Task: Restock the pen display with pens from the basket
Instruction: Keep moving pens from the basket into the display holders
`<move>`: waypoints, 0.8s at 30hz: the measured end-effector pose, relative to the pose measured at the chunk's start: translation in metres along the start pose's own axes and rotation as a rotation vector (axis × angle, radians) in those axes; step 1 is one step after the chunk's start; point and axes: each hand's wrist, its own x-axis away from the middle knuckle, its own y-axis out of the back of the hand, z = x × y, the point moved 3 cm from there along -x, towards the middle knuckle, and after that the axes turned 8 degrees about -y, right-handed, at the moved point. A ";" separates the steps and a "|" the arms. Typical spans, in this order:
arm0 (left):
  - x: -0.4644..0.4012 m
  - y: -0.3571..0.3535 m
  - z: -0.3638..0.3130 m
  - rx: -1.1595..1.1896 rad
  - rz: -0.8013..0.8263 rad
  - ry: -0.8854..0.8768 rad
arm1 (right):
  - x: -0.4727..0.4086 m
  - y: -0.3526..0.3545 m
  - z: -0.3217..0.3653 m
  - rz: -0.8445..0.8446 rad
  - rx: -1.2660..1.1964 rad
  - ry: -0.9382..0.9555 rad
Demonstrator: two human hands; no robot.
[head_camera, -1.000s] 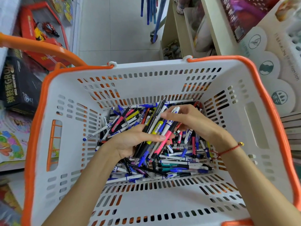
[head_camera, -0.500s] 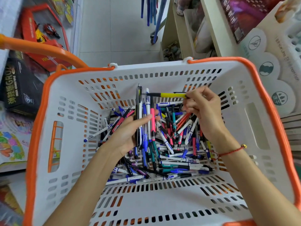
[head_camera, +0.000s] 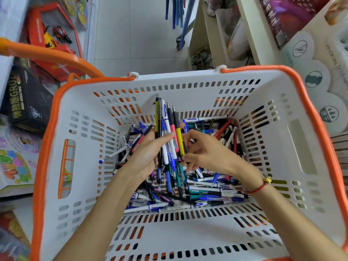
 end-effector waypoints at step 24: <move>0.022 -0.020 -0.002 -0.294 0.642 0.111 | 0.003 0.033 0.000 -0.144 -0.333 -0.014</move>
